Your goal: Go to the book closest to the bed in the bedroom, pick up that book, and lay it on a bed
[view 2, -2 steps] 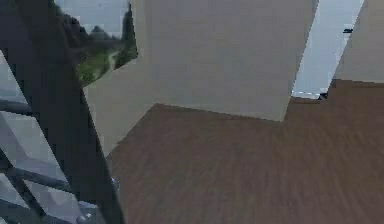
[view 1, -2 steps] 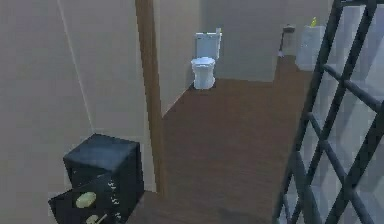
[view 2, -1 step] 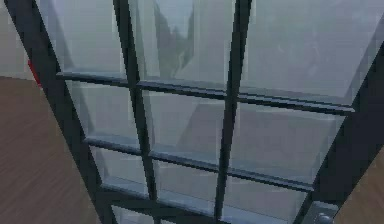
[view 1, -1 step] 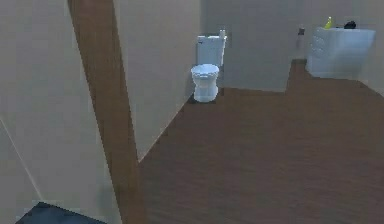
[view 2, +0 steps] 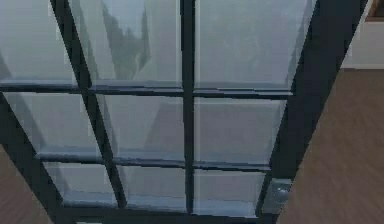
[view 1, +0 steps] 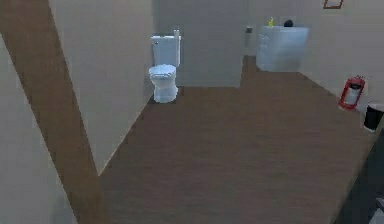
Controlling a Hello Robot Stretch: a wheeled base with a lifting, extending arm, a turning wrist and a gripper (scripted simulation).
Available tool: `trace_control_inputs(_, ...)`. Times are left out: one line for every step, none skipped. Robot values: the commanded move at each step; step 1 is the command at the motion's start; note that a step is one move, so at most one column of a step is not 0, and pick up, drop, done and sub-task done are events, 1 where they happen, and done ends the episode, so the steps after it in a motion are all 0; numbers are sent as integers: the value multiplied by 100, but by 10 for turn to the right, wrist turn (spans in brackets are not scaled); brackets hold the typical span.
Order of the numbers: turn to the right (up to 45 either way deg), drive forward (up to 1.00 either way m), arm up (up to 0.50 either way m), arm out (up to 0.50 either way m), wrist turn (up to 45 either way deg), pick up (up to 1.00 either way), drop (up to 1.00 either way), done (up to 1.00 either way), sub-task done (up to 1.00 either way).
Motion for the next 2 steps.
trace_control_inputs(0,75,0,0,0,0,0,0,0)
trace_control_inputs(450,0,0,0,0,0,0,0,0)
